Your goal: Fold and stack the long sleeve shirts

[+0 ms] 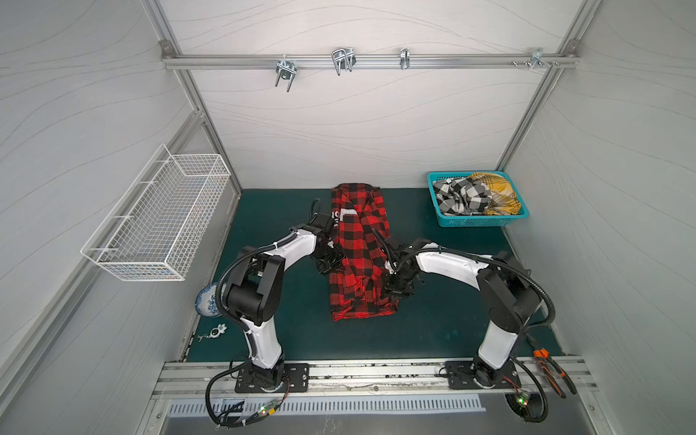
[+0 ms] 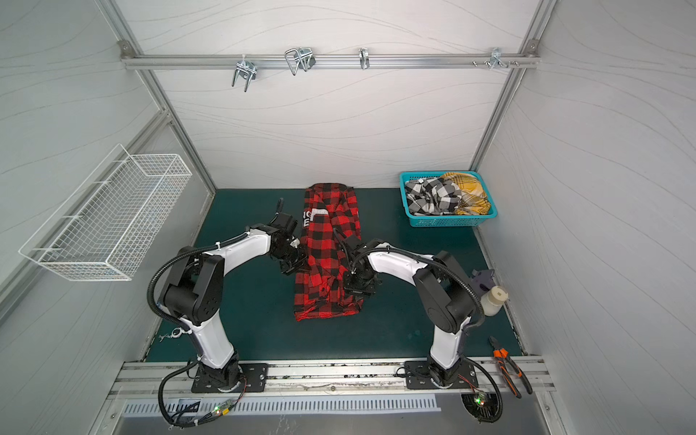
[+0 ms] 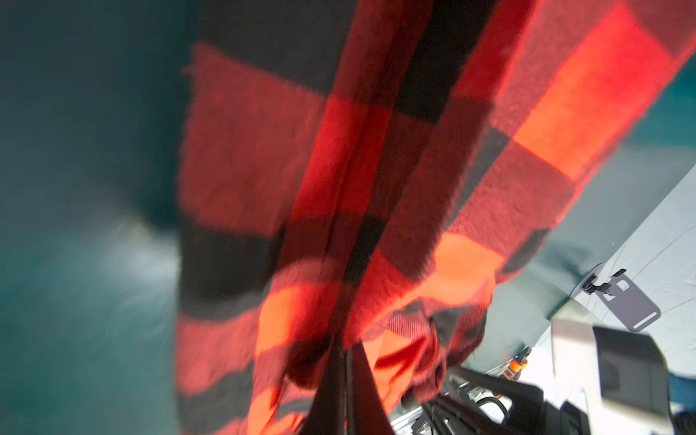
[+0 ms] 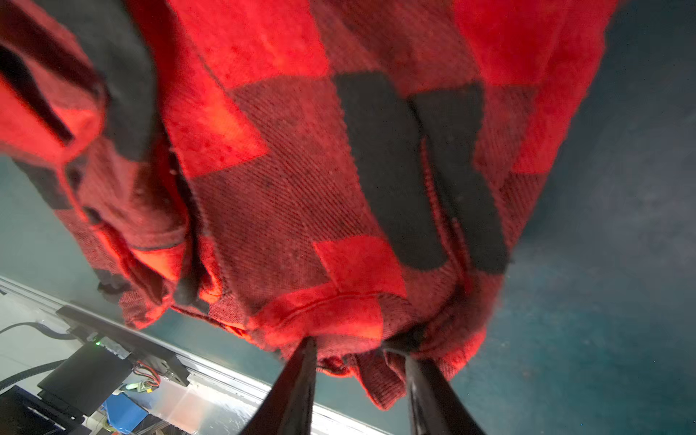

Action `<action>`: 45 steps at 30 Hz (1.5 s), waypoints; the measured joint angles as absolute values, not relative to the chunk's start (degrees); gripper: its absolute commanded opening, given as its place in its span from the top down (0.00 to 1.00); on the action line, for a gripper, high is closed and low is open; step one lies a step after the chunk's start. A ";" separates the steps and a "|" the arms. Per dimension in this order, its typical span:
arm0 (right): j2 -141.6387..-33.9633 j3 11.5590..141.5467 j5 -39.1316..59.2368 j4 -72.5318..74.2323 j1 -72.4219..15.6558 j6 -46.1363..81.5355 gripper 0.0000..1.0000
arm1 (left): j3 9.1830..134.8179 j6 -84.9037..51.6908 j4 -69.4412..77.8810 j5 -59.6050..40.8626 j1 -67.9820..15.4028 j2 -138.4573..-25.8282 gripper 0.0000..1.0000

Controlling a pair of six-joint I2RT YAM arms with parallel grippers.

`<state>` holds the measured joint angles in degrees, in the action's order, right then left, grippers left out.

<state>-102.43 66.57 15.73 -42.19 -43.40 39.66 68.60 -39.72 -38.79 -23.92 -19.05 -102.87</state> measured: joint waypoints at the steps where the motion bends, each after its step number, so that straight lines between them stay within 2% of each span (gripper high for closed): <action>1: -102.41 66.57 15.75 -42.15 -43.29 39.66 0.59 | 68.58 -39.40 -39.72 -23.14 -18.87 -102.24 1.00; 7: -102.39 66.57 15.99 -41.98 -42.78 39.66 0.60 | 67.24 -37.89 -42.74 -21.23 -18.41 -101.73 1.00; 10: -102.39 66.57 16.19 -41.95 -42.76 39.66 0.59 | 66.26 -37.30 -42.96 -21.47 -18.35 -103.00 0.71; 13: -102.30 66.57 16.25 -42.00 -42.76 39.66 0.58 | 65.10 -36.95 -43.09 -21.65 -18.31 -104.03 0.53; 14: -102.21 66.59 16.27 -42.02 -42.76 39.64 0.58 | 64.90 -36.67 -43.20 -21.67 -18.31 -104.07 0.52; 19: -100.27 67.35 16.19 -42.98 -42.74 39.48 0.57 | 65.12 -36.23 -44.62 -20.71 -18.28 -102.61 0.55; 23: -98.13 68.75 16.05 -43.55 -42.57 39.13 0.58 | 69.76 -35.77 -48.71 -18.87 -18.26 -99.72 0.68; 27: -97.71 69.82 16.12 -43.55 -42.22 38.92 0.60 | 83.94 -34.17 -51.62 -17.47 -18.04 -101.60 0.82; 31: -97.71 69.84 16.27 -43.55 -42.09 38.89 0.61 | 99.88 -32.40 -51.46 -17.34 -17.28 -110.74 0.86; 39: -97.71 69.91 17.87 -42.85 -41.89 38.48 0.63 | 128.88 -30.57 -54.41 -17.28 -14.98 -139.61 0.89; 42: -97.71 69.89 18.81 -42.44 -41.15 37.95 0.63 | 135.37 -30.72 -55.86 -17.47 -14.52 -146.85 0.90; 45: -97.71 69.45 19.68 -41.39 -39.79 37.89 0.64 | 136.79 -31.57 -55.64 -18.46 -14.59 -149.32 0.90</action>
<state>-97.71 69.45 19.68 -41.39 -39.79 37.89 136.79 -31.57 -55.64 -18.46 -14.59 -149.32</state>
